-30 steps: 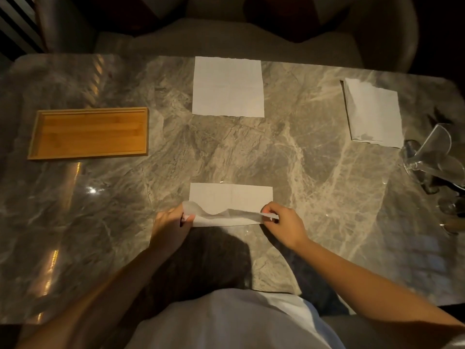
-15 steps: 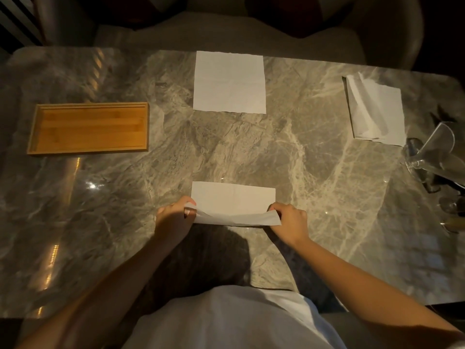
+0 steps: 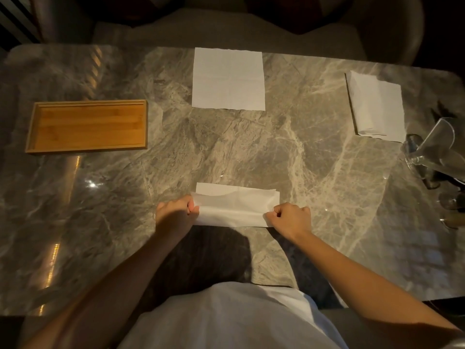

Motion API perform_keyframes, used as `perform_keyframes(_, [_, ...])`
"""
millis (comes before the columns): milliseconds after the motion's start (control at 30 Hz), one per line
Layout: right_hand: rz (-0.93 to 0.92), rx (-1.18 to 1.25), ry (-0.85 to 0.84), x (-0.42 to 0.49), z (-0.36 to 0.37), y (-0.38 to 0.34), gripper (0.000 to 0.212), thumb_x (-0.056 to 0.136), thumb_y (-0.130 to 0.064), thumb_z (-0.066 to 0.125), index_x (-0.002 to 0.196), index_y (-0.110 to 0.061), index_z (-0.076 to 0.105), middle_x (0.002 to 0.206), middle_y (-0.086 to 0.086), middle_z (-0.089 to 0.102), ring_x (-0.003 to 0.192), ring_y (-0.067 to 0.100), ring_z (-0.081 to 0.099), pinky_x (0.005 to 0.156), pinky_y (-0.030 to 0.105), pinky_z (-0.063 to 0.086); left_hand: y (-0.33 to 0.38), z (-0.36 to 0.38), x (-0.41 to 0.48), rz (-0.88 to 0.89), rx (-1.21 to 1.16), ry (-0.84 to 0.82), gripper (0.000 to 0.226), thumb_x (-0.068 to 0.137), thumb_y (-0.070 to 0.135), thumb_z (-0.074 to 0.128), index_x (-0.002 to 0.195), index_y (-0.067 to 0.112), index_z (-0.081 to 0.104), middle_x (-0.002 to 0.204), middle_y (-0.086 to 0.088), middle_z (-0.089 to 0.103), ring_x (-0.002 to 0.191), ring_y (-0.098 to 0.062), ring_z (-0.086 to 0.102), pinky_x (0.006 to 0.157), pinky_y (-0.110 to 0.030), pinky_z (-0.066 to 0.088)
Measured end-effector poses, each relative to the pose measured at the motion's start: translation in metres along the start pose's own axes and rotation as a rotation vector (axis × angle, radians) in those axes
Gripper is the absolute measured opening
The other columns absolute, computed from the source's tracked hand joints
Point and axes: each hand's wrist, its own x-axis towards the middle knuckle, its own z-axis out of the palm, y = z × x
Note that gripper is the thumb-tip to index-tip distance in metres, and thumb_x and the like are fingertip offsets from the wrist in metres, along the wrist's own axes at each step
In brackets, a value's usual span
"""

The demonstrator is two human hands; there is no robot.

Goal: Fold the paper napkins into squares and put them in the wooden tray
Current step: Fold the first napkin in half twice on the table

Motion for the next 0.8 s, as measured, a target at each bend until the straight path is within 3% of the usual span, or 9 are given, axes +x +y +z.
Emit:
perform_keyframes(133, [-0.005,-0.025,0.011,0.0,0.002,0.001,0.036,0.079,-0.04,0.052,0.048,-0.021,0.048,0.051,-0.007,0.049,0.059,0.015,0.054,0.08,0.033,0.027,-0.002,0.0,-0.002,0.081,0.031,0.041,0.018,0.08,0.023,0.068,0.082,0.008,0.06,0.06,-0.012,0.063,0.056,-0.03,0.056,0.07,-0.036,0.043])
perform_keyframes(267, [-0.024,-0.025,0.054,-0.001,0.004,0.003,0.026,0.08,-0.039,0.051,0.061,-0.021,0.051,0.057,-0.007,0.053,0.058,0.015,0.051,0.08,0.035,0.03,-0.002,0.0,-0.001,0.171,0.034,0.096,0.023,0.071,0.015,0.077,0.075,0.012,0.055,0.046,-0.003,0.052,0.041,-0.021,0.044,0.06,-0.029,0.042])
perform_keyframes(367, [-0.042,-0.006,0.065,0.0,0.004,0.006,0.014,0.077,-0.034,0.055,0.083,-0.022,0.051,0.063,-0.009,0.058,0.061,0.015,0.052,0.081,0.034,0.029,-0.003,0.005,-0.001,0.219,0.021,0.107,0.022,0.074,0.015,0.075,0.089,0.017,0.059,0.051,-0.001,0.058,0.044,-0.02,0.052,0.062,-0.028,0.045])
perform_keyframes(433, [-0.053,0.036,0.067,0.0,0.004,0.007,0.017,0.075,-0.029,0.057,0.085,-0.023,0.045,0.061,-0.009,0.056,0.06,0.014,0.052,0.079,0.033,0.028,-0.003,0.006,0.0,0.207,-0.02,0.118,0.021,0.077,0.016,0.072,0.095,0.018,0.061,0.055,-0.002,0.061,0.048,-0.021,0.054,0.063,-0.029,0.046])
perform_keyframes(567, [-0.057,0.085,0.096,-0.004,0.008,0.008,0.025,0.075,-0.026,0.055,0.095,-0.023,0.039,0.065,-0.008,0.059,0.062,0.014,0.054,0.078,0.031,0.026,0.005,0.001,0.003,0.16,-0.09,0.137,0.014,0.076,0.008,0.068,0.089,0.012,0.062,0.051,0.002,0.049,0.048,-0.015,0.04,0.058,-0.027,0.041])
perform_keyframes(667, [-0.075,0.118,0.137,-0.007,0.011,0.009,0.017,0.076,-0.021,0.056,0.081,-0.026,0.04,0.061,-0.008,0.055,0.058,0.014,0.049,0.076,0.031,0.028,0.008,0.0,0.002,0.152,-0.073,0.103,0.012,0.08,0.005,0.061,0.09,0.01,0.064,0.055,-0.008,0.057,0.05,-0.023,0.052,0.06,-0.033,0.049])
perform_keyframes(800, [-0.096,0.182,0.169,-0.009,0.01,0.011,0.028,0.072,-0.005,0.055,0.061,-0.024,0.037,0.059,-0.005,0.053,0.057,0.017,0.05,0.075,0.036,0.038,0.007,0.002,0.002,0.173,-0.084,0.067,0.025,0.087,0.009,0.056,0.108,0.017,0.067,0.065,-0.011,0.066,0.059,-0.027,0.06,0.073,-0.036,0.051])
